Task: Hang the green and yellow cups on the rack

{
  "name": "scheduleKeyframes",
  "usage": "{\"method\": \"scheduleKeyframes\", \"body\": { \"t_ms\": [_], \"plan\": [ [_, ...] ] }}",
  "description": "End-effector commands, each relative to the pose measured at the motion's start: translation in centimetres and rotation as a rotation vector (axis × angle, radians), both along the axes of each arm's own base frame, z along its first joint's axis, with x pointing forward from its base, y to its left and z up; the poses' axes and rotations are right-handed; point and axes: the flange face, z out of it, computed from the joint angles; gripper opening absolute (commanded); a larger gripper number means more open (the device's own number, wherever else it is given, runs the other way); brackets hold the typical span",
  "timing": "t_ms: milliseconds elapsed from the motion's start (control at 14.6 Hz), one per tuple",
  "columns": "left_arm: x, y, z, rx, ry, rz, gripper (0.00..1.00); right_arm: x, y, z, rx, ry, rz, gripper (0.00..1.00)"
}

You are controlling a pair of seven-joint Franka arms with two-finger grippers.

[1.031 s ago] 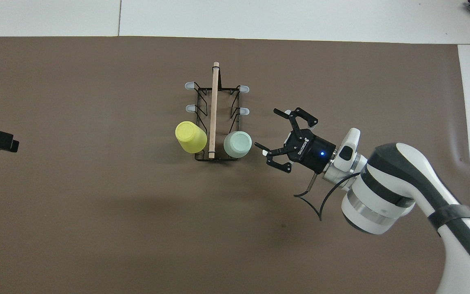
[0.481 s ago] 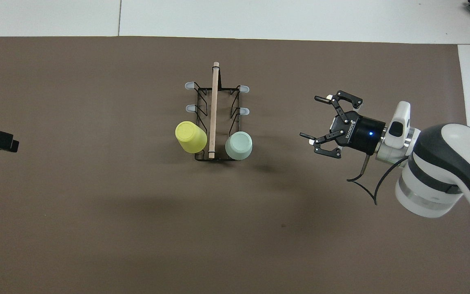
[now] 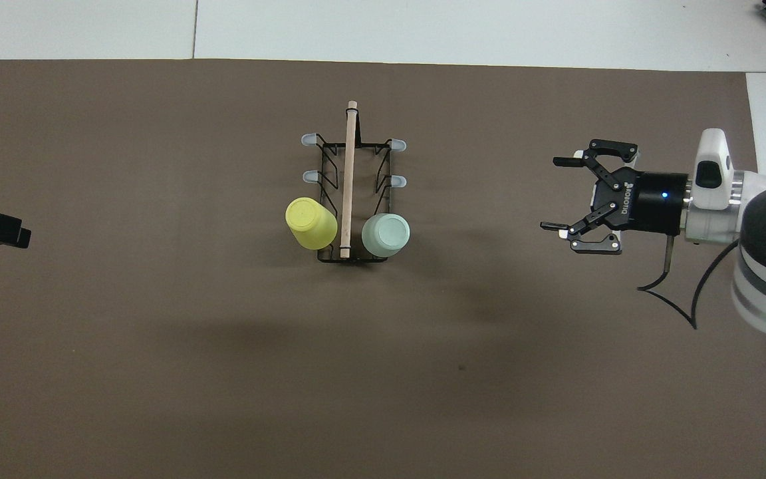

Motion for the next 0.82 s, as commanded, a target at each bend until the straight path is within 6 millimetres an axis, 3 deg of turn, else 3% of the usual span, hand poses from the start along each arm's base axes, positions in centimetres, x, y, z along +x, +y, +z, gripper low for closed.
{"method": "scheduleKeyframes", "body": {
  "t_ms": [0, 412, 756],
  "plan": [
    [-0.6, -0.1, 0.3, 0.019, 0.004, 0.004, 1.0, -1.9, 0.0, 4.1, -0.121, 0.109, -0.022, 1.0],
    [-0.6, -0.1, 0.1, 0.019, 0.007, 0.002, 1.0, -4.4, 0.8, 7.2, -0.334, 0.388, -0.11, 1.0],
    [-0.6, -0.1, 0.1, 0.019, 0.005, 0.002, 1.0, -5.2, 0.0, 9.3, -0.493, 0.609, -0.33, 1.0]
  ]
}}
